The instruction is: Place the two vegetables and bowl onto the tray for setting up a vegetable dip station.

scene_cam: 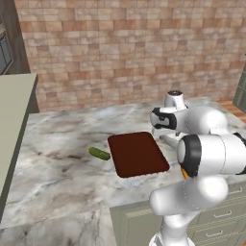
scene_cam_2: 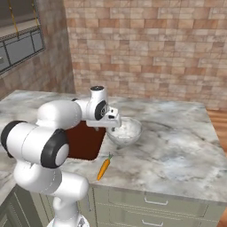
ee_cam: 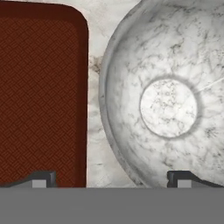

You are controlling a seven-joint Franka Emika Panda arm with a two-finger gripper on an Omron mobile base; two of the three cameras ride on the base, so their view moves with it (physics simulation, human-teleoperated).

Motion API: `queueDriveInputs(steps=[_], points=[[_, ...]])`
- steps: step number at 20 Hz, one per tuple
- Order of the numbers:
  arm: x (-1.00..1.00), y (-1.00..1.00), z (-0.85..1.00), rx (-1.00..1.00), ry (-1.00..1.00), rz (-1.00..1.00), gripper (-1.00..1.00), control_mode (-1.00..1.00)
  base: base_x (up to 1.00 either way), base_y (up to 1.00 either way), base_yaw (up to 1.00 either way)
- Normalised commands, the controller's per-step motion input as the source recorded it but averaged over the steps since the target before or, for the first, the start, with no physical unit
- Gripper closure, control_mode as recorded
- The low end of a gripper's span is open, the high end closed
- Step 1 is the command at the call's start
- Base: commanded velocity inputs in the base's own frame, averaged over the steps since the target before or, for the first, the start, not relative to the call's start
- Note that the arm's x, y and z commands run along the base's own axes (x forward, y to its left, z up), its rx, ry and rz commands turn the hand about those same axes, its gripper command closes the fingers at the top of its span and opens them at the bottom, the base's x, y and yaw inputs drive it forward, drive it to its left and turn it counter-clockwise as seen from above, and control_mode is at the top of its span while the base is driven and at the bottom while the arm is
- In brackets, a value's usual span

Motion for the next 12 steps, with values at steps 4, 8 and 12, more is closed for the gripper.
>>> queueDriveInputs(steps=[4, 8, 12], points=[[0.12, -0.03, -0.13, 0.0, -0.01, 0.0, -1.0, -1.0, 0.0, 0.0, 0.0], [0.13, -0.03, -0.12, 0.0, 0.0, 0.0, -1.0, -1.0, 0.0, 0.0, 0.0], [0.15, -0.03, -0.11, 0.0, 0.0, 0.0, -1.0, -1.0, 0.0, 0.0, 0.0]])
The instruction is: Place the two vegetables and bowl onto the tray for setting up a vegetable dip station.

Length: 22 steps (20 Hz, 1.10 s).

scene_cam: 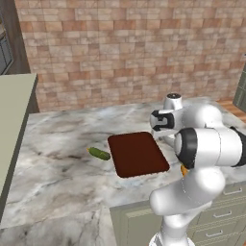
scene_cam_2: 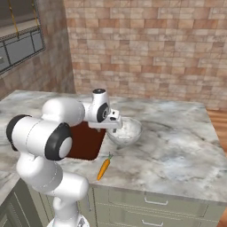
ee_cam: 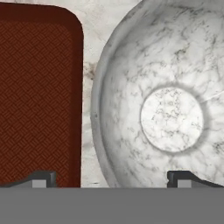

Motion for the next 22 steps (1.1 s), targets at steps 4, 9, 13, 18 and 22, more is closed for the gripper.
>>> queueDriveInputs(steps=[4, 9, 13, 18, 22], points=[[0.15, -0.03, -0.11, 0.0, 0.0, 0.0, -1.0, -1.0, 0.0, 0.0, 0.0], [0.18, -0.04, -0.1, 0.0, 0.0, 0.0, -1.0, -1.0, 0.0, 0.0, 0.0], [0.16, -0.04, -0.12, 0.0, 0.0, 0.0, -1.0, -1.0, 0.0, 0.0, 0.0], [0.04, -0.02, -0.14, 0.0, 0.0, 0.0, -1.0, -1.0, 0.0, 0.0, 0.0], [0.0, 0.0, -0.07, 0.0, -0.01, 0.0, 1.0, -1.0, 0.0, 0.0, 0.0]])
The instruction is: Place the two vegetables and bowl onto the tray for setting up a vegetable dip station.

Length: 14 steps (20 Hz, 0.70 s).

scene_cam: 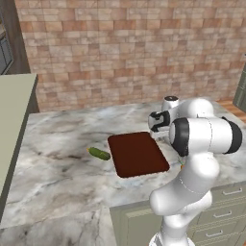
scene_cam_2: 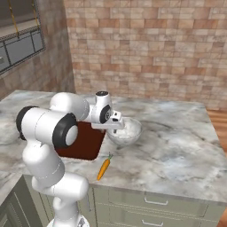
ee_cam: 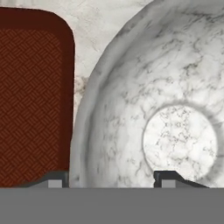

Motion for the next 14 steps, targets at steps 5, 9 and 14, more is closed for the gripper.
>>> queueDriveInputs(steps=[5, 9, 14], points=[[0.0, 0.0, 0.0, 0.0, -0.04, 0.0, 1.0, -1.0, 0.0, 0.0, 0.0], [-0.01, 0.0, 0.0, 0.0, -0.06, 0.0, 1.0, -1.0, 0.0, 0.0, 0.0], [-0.05, 0.13, 0.16, -0.08, -0.02, 0.0, 1.0, -1.0, 0.0, 0.0, 0.0]])
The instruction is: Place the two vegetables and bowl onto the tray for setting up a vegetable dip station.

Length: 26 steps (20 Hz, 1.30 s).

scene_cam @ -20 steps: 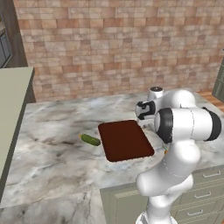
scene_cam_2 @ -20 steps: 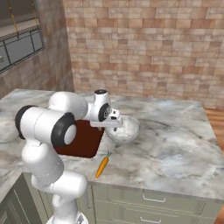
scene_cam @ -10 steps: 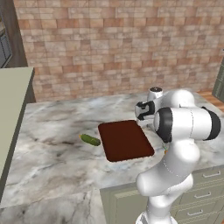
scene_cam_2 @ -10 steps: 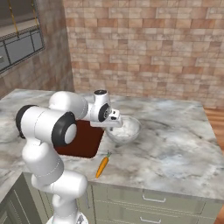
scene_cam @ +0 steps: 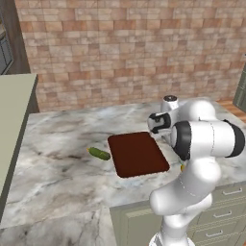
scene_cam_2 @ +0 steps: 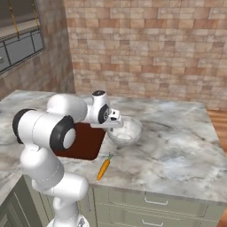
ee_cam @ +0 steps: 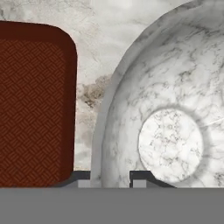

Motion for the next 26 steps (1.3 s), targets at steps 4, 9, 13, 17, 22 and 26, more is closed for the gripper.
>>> queueDriveInputs(steps=[4, 9, 13, 17, 22, 26], points=[[-0.06, 0.24, 0.31, -0.2, 0.02, 0.0, 1.0, -1.0, 0.0, 0.0, 0.0], [-0.08, 0.25, 0.4, -0.23, 0.0, 0.0, 1.0, -1.0, 0.0, 0.0, 0.0], [-0.05, 0.29, 0.39, -0.24, 0.09, 0.0, 1.0, -1.0, 0.0, 0.0, 0.0], [0.0, 0.35, 0.36, -0.18, 0.19, 0.0, 1.0, -1.0, 0.0, 0.0, 0.0], [0.0, 0.32, 0.32, -0.06, 0.25, 0.0, 1.0, -1.0, 0.0, 0.0, 0.0], [0.0, 0.33, 0.19, 0.0, 0.16, 0.0, 1.0, -1.0, 0.0, 0.0, 0.0]])
